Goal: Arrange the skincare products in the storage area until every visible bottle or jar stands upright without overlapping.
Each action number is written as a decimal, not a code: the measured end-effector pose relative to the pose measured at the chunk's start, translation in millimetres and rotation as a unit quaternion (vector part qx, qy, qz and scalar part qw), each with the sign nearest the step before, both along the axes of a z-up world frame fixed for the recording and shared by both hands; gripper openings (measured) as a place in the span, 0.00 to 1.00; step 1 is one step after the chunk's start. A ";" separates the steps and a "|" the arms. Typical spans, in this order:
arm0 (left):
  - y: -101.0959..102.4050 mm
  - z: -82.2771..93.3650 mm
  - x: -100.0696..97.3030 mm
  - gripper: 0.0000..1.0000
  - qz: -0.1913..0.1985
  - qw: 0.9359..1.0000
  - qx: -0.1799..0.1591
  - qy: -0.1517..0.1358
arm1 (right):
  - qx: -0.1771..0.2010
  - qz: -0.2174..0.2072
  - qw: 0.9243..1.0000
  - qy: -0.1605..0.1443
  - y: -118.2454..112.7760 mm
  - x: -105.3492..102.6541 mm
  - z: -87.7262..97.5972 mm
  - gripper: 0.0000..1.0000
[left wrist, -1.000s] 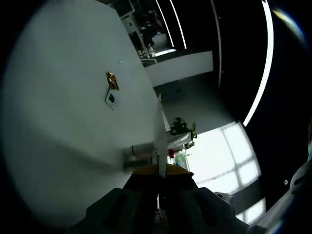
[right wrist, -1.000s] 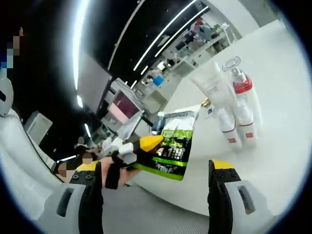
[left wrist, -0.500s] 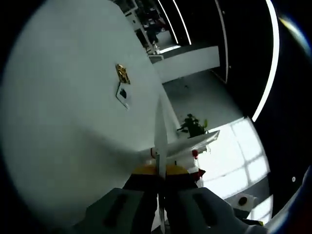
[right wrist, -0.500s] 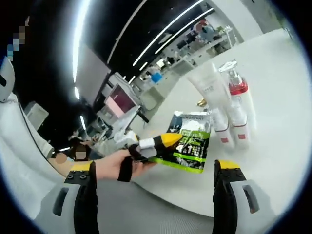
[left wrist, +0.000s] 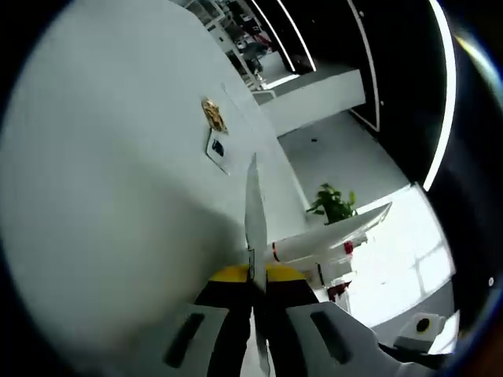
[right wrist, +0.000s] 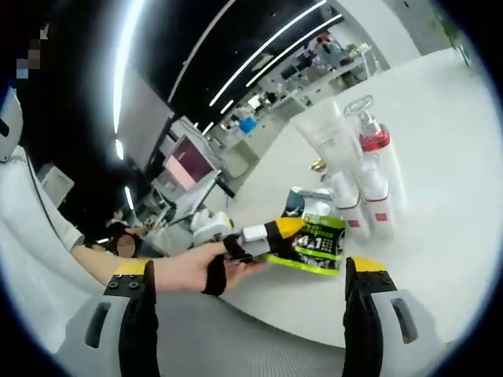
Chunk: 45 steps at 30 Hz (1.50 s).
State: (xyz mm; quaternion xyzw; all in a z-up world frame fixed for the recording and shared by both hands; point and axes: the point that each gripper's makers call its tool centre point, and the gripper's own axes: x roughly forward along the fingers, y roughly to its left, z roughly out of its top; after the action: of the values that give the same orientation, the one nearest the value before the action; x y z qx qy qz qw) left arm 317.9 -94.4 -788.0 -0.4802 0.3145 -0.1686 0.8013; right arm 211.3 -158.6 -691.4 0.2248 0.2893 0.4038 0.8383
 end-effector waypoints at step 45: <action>23.9 -20.4 -3.1 0.36 -0.216 0.858 0.444 -0.144 | 0.014 -0.005 1.000 0.009 0.1 -0.3 2.0 1.00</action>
State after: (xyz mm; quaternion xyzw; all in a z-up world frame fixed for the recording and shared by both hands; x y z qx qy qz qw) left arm 314.8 -70.5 -808.4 0.0354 0.3331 -0.2469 0.9093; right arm 211.0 -158.5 -689.4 0.2419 0.2902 0.4013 0.8344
